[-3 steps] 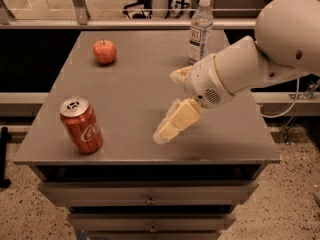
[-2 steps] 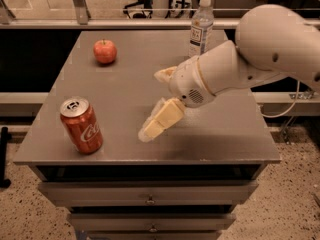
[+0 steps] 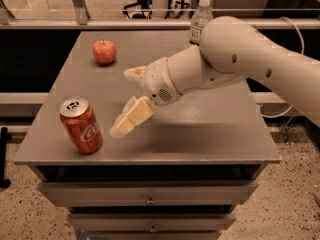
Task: Pick coke can
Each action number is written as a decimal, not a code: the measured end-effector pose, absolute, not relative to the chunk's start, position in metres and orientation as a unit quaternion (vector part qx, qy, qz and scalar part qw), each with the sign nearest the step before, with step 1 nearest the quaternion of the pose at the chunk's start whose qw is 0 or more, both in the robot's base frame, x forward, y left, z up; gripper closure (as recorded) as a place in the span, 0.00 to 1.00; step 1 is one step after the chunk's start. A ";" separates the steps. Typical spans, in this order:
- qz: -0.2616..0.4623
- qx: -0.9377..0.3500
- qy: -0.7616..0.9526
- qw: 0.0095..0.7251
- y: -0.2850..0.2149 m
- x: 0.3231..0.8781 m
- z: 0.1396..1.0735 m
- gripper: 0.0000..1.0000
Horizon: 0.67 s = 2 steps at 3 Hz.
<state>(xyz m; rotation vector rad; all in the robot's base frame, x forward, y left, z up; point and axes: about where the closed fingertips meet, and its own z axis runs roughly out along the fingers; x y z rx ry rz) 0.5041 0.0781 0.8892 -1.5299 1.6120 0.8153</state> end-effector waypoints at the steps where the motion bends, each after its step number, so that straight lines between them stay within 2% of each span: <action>1: 0.354 -0.608 0.601 0.379 0.110 0.498 0.885 0.00; 2: 0.391 -0.615 0.571 0.378 0.136 0.483 0.886 0.00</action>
Offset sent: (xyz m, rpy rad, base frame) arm -0.0427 0.0884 -0.0011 0.2130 0.0624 0.2502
